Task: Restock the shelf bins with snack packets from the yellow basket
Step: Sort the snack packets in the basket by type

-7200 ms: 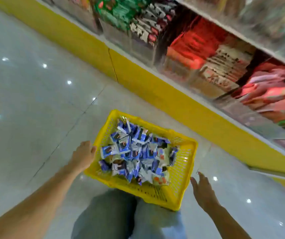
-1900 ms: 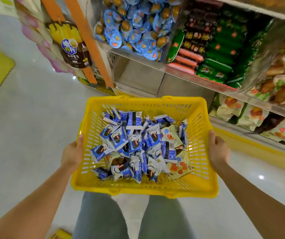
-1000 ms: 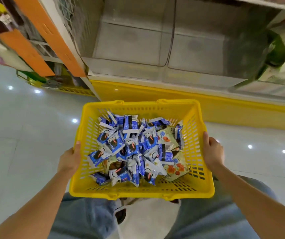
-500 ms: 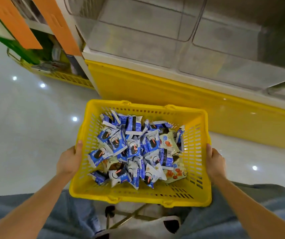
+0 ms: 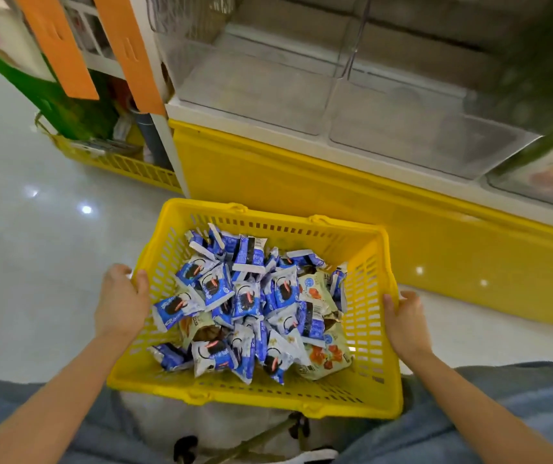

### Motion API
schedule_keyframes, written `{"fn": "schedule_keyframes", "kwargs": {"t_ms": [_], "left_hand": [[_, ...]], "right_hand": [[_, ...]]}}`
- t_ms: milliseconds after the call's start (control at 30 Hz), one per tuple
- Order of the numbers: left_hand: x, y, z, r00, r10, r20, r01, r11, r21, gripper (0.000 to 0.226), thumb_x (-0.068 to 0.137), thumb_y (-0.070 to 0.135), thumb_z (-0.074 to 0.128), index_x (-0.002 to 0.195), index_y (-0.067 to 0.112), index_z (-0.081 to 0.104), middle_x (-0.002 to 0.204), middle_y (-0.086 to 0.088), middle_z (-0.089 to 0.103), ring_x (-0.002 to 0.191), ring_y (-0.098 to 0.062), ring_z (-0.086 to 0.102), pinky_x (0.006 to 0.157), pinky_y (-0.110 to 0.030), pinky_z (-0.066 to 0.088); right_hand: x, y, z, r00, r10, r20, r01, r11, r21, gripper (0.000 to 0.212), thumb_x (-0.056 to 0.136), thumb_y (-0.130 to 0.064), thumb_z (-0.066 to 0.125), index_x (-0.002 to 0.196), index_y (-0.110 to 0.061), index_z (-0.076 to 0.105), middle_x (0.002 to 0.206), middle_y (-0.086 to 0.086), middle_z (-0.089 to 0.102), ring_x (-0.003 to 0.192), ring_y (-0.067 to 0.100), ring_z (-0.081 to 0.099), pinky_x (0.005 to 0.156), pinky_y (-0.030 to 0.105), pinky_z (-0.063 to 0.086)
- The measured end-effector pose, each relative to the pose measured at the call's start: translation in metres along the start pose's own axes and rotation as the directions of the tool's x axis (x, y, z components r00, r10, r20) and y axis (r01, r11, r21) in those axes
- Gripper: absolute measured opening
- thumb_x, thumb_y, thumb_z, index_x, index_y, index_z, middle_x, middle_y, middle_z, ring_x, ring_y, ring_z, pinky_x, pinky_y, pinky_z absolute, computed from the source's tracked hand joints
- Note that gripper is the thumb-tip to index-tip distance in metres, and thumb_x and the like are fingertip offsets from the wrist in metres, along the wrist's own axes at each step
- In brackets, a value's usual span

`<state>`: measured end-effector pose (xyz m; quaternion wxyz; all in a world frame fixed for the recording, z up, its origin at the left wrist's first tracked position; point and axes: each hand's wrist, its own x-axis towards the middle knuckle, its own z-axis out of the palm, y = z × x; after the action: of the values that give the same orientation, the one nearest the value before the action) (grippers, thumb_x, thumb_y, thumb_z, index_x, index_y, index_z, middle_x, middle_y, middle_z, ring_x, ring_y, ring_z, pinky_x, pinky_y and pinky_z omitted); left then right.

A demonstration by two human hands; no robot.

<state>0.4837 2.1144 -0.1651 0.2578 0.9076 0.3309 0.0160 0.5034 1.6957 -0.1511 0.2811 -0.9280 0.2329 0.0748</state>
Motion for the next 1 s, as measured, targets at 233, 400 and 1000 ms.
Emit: {"fn": "schedule_keyframes", "kwargs": {"t_ms": [233,400,1000], "left_hand": [[-0.062,0.037,0.007,0.826,0.514,0.233,-0.483,0.857,-0.18,0.008,0.091,0.011,0.052,0.097,0.016,0.051,0.098,-0.004,0.053,0.086,-0.02,0.053,0.073,-0.034,0.044],[-0.1,0.046,0.059,0.604,0.273,0.749,-0.226,0.96,-0.167,0.05,0.092,0.033,0.054,0.132,0.007,0.037,0.123,-0.009,0.048,0.108,-0.021,0.051,0.092,-0.031,0.042],[-0.087,0.049,0.028,0.682,-0.044,0.73,0.619,0.566,-0.544,0.009,0.092,0.009,0.054,0.09,0.001,0.058,0.047,-0.007,0.058,0.049,-0.018,0.057,0.061,-0.034,0.047]], "right_hand": [[-0.059,-0.033,0.034,0.93,-0.32,0.181,0.308,0.947,0.094,0.032,0.094,-0.016,0.053,0.124,-0.009,0.048,0.123,0.007,0.057,0.097,0.014,0.055,0.077,0.022,0.042],[-0.083,-0.04,0.084,0.771,-0.171,0.613,0.225,0.974,-0.011,0.062,0.09,-0.035,0.059,0.138,-0.006,0.033,0.139,0.011,0.044,0.125,0.025,0.046,0.1,0.031,0.038],[-0.055,-0.073,0.027,0.775,-0.169,0.609,0.117,0.985,0.124,0.072,0.079,-0.047,0.067,0.136,-0.012,0.039,0.132,0.004,0.053,0.111,0.017,0.055,0.083,0.029,0.051]]}}
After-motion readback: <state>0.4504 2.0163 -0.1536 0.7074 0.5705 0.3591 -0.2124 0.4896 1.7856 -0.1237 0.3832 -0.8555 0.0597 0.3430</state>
